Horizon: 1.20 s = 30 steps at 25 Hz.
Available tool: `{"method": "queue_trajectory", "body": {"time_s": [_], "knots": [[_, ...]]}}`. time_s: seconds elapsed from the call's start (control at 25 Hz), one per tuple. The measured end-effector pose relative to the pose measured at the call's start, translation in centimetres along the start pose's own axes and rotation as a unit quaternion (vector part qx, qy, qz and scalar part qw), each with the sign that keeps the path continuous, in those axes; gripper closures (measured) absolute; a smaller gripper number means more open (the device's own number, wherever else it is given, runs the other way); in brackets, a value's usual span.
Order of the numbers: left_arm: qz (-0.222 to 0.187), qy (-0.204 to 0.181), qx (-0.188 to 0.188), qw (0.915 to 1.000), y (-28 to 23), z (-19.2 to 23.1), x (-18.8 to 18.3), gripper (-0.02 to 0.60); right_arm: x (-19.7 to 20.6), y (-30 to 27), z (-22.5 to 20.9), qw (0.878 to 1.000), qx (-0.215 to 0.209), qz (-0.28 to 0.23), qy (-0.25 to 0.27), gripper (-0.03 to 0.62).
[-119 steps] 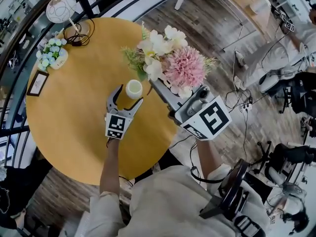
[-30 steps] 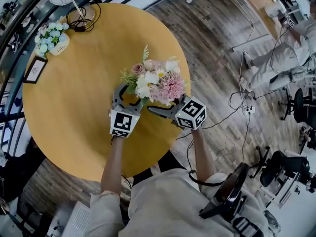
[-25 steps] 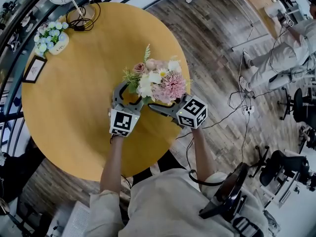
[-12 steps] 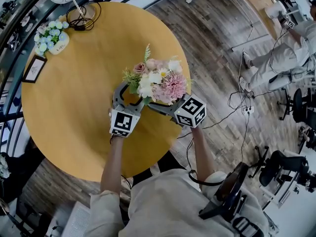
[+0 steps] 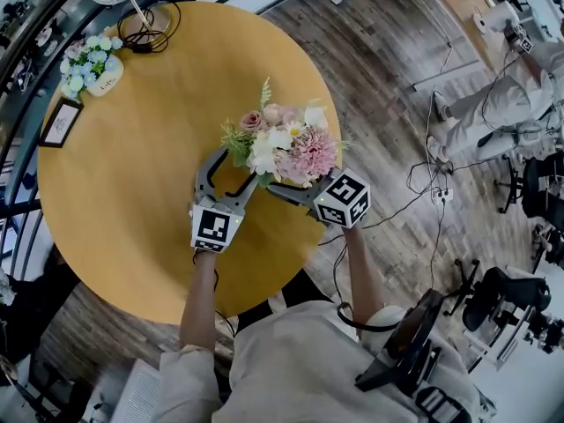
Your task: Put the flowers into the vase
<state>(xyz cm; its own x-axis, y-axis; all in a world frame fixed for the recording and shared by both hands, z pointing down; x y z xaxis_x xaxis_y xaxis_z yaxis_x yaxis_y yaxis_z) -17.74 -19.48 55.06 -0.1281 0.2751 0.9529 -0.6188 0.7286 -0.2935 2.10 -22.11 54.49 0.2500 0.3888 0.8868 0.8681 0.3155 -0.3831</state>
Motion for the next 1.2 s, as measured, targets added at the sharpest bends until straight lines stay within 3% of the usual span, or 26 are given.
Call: {"method": "queue_trajectory", "body": {"time_s": [0.24, 0.32, 0.4, 0.64, 0.8, 0.84, 0.88, 0.92, 1.2], "knots": [[0.004, 0.036, -0.022, 0.9991, 3.1, 0.0, 1.1, 0.273, 0.8, 0.1, 0.6, 1.000, 0.008, 0.010, 0.000, 0.184], [0.002, 0.041, -0.026, 0.9988, 4.0, 0.0, 1.3, 0.356, 1.2, -0.1, 1.0, 1.000, 0.007, 0.013, -0.001, 0.184], [0.001, 0.040, -0.030, 0.9988, 4.8, -0.3, 1.4, 0.567, 1.5, 0.0, 1.3, 1.000, 0.005, 0.017, -0.001, 0.184], [0.007, 0.039, -0.029, 0.9988, 6.0, -1.9, 1.7, 0.575, 2.1, 0.5, 2.4, 1.000, 0.001, 0.014, 0.012, 0.191], [-0.001, 0.033, -0.043, 0.9985, 7.0, -4.0, 1.0, 0.575, 1.9, 2.0, 4.1, 1.000, 0.004, -0.017, 0.021, 0.329], [-0.001, 0.034, -0.049, 0.9982, 7.3, -4.5, 0.9, 0.575, 1.9, 2.5, 4.6, 0.999, 0.010, -0.024, 0.023, 0.386], [-0.001, 0.036, -0.053, 0.9980, 7.6, -5.0, 0.8, 0.575, 1.9, 3.0, 5.2, 0.999, 0.018, -0.030, 0.026, 0.512], [-0.001, 0.038, -0.056, 0.9977, 8.0, -5.6, 0.6, 0.575, 1.9, 3.4, 5.7, 0.999, 0.026, -0.035, 0.029, 0.584], [-0.023, 0.047, -0.076, 0.9958, 10.5, -10.1, -1.1, 0.575, 1.4, 6.6, 9.3, 0.996, 0.005, -0.054, 0.067, 0.586]]}}
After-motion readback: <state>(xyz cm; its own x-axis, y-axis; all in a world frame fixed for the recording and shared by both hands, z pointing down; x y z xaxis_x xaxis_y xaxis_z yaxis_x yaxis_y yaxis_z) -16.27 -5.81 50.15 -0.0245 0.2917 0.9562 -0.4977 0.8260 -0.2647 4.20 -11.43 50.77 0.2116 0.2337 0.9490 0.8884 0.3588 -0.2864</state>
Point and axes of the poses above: the fingertips, and each gripper's own axes: y backward along the fingers, z to its left, x out of its underside, the point moved 10 cm from there along y, backward along the fingers, and after that the axes turned 8 degrees about y, right-handed, at the moved point
